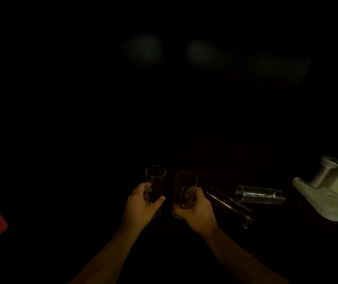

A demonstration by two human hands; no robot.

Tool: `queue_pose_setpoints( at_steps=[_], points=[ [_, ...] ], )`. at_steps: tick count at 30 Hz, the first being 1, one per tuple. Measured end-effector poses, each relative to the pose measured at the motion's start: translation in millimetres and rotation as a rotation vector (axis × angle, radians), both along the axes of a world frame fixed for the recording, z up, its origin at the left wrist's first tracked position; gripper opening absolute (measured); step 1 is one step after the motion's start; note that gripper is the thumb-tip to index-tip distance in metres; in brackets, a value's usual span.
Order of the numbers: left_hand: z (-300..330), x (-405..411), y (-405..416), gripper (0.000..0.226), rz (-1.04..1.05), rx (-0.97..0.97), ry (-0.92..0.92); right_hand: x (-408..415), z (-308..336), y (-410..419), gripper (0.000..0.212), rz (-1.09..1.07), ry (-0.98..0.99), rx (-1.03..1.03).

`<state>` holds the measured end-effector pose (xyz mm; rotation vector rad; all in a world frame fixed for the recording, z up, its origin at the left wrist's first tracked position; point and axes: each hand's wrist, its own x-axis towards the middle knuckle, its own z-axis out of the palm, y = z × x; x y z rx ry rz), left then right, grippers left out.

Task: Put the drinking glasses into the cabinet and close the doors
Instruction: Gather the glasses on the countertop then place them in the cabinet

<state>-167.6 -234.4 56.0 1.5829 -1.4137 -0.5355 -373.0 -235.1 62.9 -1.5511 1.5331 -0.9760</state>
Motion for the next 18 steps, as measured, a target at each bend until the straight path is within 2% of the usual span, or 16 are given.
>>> queue_pose_setpoints(
  at_steps=[9, 18],
  points=[
    [-8, -2, -16, 0.063, -0.031, -0.054, 0.039, 8, 0, -14, 0.058, 0.026, -0.017, -0.023],
    [-11, -1, -28, 0.068, -0.007, -0.022, 0.037, 10, 2, -9, 0.056, 0.04, -0.038, -0.023]
  ],
)
